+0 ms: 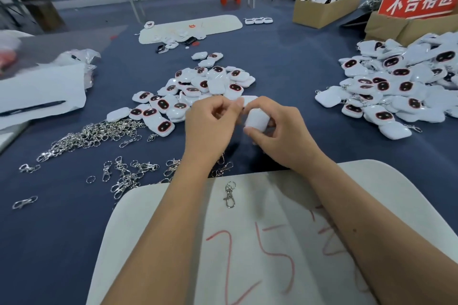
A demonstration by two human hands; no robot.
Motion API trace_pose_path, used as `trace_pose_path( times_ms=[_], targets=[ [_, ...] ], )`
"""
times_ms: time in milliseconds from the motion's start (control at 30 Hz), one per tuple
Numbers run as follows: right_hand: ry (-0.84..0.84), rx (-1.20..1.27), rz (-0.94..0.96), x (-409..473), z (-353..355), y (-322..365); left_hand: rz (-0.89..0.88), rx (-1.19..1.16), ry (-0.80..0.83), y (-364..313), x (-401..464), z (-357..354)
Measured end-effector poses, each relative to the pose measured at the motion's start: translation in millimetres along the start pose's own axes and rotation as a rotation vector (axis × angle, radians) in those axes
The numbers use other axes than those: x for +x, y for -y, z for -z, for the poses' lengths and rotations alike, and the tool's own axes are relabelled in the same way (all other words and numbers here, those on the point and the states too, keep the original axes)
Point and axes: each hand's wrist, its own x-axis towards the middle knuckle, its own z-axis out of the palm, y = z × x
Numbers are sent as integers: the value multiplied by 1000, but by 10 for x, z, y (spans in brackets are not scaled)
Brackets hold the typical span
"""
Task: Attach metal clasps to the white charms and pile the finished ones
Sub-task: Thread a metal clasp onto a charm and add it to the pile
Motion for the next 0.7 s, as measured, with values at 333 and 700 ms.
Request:
trace_pose_path(
  times_ms=[333,700],
  targets=[
    [435,42,69,-78,-108,291,82,-218,-252,193,11,95],
    [284,-411,-84,-13,-85,92,49,-226,-146,177,-13,87]
  ],
)
